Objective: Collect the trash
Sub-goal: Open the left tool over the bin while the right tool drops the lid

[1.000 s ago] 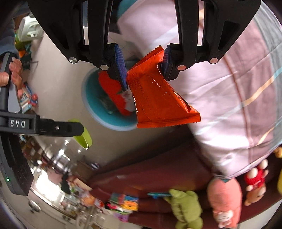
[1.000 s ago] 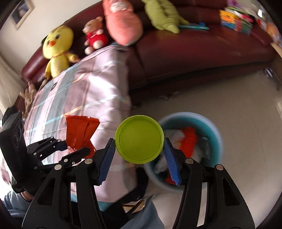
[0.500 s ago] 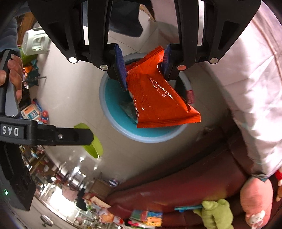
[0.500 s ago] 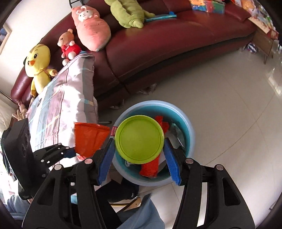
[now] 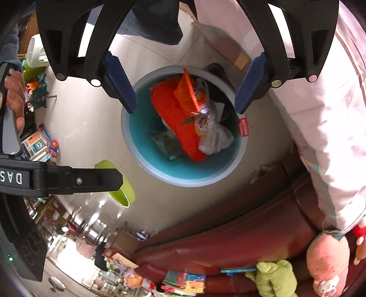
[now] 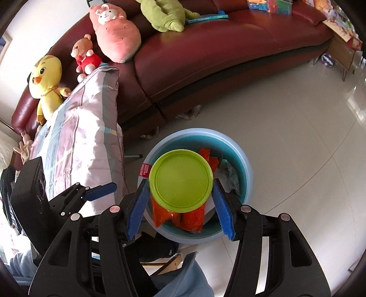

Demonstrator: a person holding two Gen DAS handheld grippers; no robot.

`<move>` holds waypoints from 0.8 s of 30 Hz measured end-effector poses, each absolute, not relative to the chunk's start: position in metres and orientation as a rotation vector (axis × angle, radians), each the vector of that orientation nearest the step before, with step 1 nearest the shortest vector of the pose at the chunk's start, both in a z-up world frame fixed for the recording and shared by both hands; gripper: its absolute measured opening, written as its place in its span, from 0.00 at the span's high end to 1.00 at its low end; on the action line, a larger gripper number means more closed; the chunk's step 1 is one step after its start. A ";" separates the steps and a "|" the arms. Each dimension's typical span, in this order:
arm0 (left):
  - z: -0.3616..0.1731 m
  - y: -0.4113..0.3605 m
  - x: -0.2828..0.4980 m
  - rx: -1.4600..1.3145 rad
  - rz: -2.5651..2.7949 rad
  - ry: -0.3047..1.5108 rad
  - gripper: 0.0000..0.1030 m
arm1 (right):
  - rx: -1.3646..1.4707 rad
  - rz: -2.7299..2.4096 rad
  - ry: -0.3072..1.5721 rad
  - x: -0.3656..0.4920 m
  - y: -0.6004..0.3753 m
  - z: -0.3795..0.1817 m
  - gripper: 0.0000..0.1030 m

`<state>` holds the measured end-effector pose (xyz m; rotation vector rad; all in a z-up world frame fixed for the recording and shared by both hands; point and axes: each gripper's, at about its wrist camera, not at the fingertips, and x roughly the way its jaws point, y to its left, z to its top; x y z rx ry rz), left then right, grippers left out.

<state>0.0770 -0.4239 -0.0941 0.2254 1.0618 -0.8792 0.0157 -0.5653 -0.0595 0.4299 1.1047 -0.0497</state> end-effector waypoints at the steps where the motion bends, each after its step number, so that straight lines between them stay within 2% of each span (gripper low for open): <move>1: -0.094 -0.421 0.077 0.223 -0.874 1.063 0.15 | 0.426 -0.048 1.106 0.017 -0.564 -0.060 0.48; 18: -0.076 -0.389 0.073 0.205 -0.832 1.010 0.12 | 0.367 -0.014 1.181 0.048 -0.531 -0.074 0.47; 20: -0.075 -0.385 0.075 0.197 -0.829 1.010 0.11 | 0.365 -0.010 1.186 0.050 -0.529 -0.074 0.45; 22: -0.074 -0.382 0.076 0.190 -0.821 1.009 0.11 | 0.363 -0.008 1.185 0.052 -0.526 -0.073 0.36; 24: -0.073 -0.380 0.078 0.182 -0.816 1.011 0.10 | 0.355 -0.006 1.185 0.054 -0.522 -0.071 0.36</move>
